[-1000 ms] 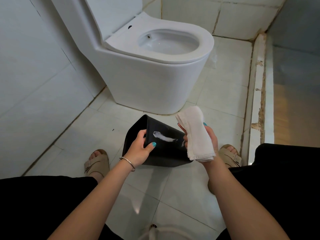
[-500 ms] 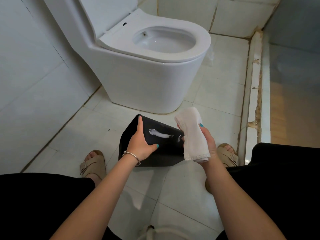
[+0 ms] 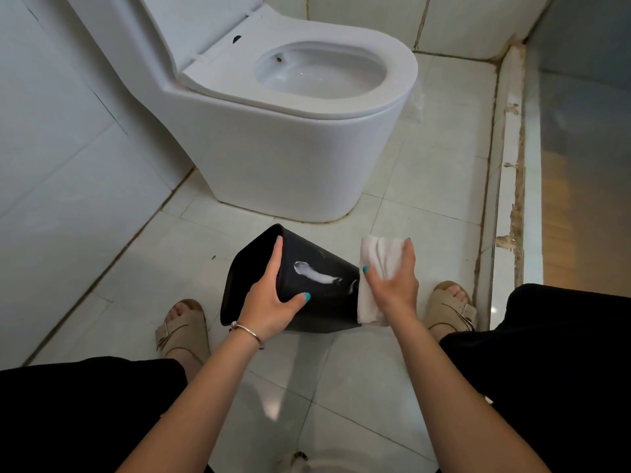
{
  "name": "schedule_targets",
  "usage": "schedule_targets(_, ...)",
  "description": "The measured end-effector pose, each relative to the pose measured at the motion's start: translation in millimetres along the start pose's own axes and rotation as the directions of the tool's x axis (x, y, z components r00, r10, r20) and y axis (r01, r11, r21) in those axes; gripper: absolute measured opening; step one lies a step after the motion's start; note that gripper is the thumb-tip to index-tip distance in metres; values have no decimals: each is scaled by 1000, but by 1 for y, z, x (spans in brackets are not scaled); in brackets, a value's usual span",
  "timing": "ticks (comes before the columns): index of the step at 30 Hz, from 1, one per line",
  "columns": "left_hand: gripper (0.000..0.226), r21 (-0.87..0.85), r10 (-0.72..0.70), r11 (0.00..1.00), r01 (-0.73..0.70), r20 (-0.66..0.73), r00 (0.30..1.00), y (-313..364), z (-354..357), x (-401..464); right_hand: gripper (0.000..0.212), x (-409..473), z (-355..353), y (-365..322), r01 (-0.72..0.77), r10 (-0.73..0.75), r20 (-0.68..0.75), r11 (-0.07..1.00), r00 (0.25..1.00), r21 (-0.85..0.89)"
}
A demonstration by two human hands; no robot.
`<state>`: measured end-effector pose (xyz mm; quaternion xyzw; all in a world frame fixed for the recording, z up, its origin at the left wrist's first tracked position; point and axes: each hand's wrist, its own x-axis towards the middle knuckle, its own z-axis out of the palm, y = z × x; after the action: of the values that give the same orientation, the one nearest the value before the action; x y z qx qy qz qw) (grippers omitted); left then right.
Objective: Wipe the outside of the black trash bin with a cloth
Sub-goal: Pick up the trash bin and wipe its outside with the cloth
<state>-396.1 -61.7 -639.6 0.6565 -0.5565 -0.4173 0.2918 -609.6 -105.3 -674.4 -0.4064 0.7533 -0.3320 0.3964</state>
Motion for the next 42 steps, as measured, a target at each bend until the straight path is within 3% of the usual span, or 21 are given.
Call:
schedule_targets(4, 105, -1, 15, 1000, -15, 13, 1000, -5, 0, 0, 95, 11, 9, 0, -8, 8, 26, 1000, 1000, -11)
schedule_targets(8, 122, -2, -27, 1000, 27, -3, 1000, -8, -1, 0, 104, 26, 14, 6, 81, -73, 146, 996, 987, -47)
schedule_targets(12, 122, 2, -38, 999, 38, -20, 999, -9, -2, 3, 71, 31, 21, 17, 77, -70, 123, 995, 990, -57)
schedule_targets(14, 120, 33, -23, 999, 24, -33, 999, -8, 0, 5, 66, 29, 23, 22, 57, -52, 69, 996, 996, -72)
schedule_targets(20, 118, 118, 36, 993, -29, -54, 998, -1, 6, 8, 78, 31, 23, 24, 15, 15, 88, 946, 996, -325)
schedule_targets(22, 117, 121, 41, 992, -35, -55, 998, 0, 6, 8, 85, 36, 20, 22, -78, 106, 108, 968, 988, -241)
schedule_targets(24, 117, 122, 46, 992, -38, -59, 997, 1, 7, 8, 87, 40, 18, 20, -175, 179, 129, 984, 976, -35)
schedule_targets(28, 116, 89, 37, 996, -30, -74, 997, -2, 4, 7, 66, 39, 17, 14, -258, 225, 156, 935, 962, 242)
schedule_targets(32, 117, 61, 25, 998, -20, -79, 997, -3, 1, 8, 61, 35, 14, 14, -217, 185, 134, 934, 973, 283)
schedule_targets(38, 116, 89, 40, 995, -34, -70, 997, -1, 7, 6, 55, 21, 18, 18, 13, 18, -93, 947, 996, 320)
schedule_targets(42, 116, 105, 43, 994, -37, -56, 997, -1, 6, 9, 57, 16, 13, 12, 36, 10, -142, 947, 990, 320)
